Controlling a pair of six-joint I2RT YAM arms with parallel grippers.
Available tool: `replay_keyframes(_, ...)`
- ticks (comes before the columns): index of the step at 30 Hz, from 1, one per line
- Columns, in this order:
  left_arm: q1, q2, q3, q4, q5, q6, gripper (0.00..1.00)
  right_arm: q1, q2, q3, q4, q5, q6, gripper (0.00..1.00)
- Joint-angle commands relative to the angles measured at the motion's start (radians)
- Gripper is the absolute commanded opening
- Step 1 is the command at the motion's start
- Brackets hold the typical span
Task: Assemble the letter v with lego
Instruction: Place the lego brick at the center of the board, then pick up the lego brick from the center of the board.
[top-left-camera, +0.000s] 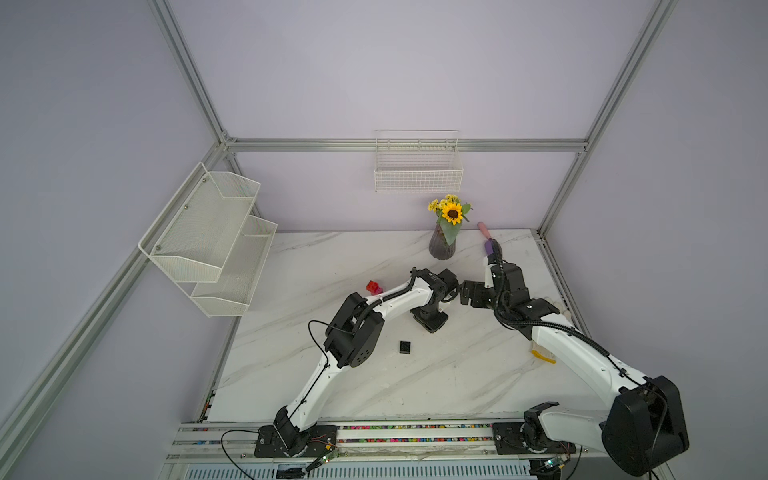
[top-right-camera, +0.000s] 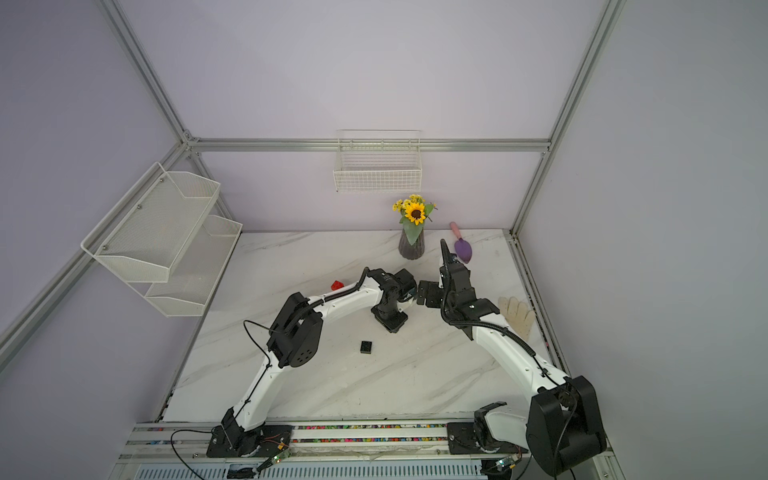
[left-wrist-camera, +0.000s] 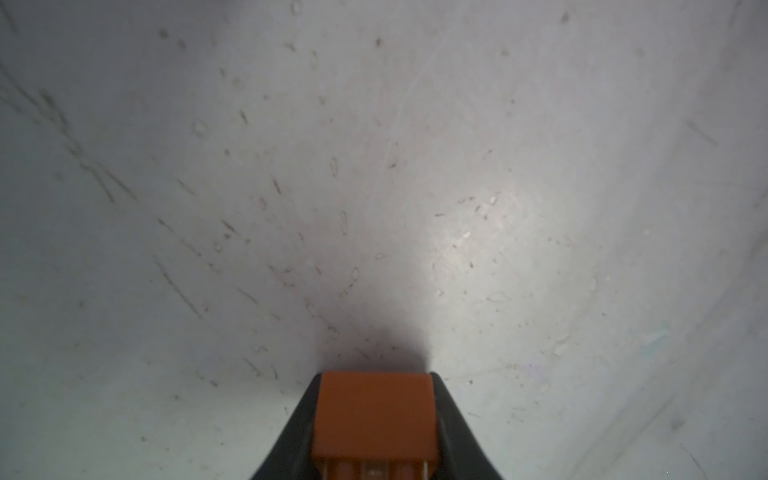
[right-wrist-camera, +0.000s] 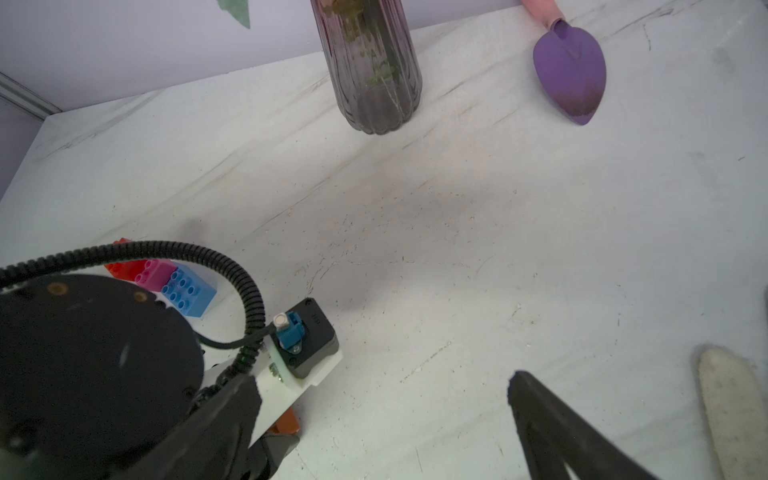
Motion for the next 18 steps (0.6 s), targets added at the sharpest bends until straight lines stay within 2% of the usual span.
replay_keyframes(1,-0.002,0.019,0.055,-0.023,-0.008,-0.014,0.33,0.005,0.016,0.019,-0.012,-0.039,0.010,0.97)
replay_keyframes(2,-0.002,0.022,0.067,-0.023,-0.011,-0.019,0.40,0.005,0.012,0.017,-0.009,-0.055,0.010,0.97)
replay_keyframes(5,-0.001,0.031,0.088,-0.008,-0.026,-0.029,0.50,0.007,0.004,0.019,-0.021,-0.074,0.010,0.97)
replay_keyframes(11,0.001,-0.014,0.042,0.104,-0.044,-0.051,0.60,0.017,-0.009,0.013,-0.054,-0.083,-0.020,0.97)
replay_keyframes(13,0.002,-0.062,-0.006,0.165,-0.070,-0.064,0.71,0.027,-0.021,0.012,-0.072,-0.085,-0.015,0.97)
replay_keyframes(16,0.011,-0.194,-0.163,0.334,-0.082,-0.090,0.90,0.061,-0.057,0.002,-0.092,-0.074,0.006,0.97)
replay_keyframes(18,0.028,-0.302,-0.291,0.465,-0.085,-0.114,0.95,0.105,-0.086,-0.010,-0.098,-0.039,0.021,0.97)
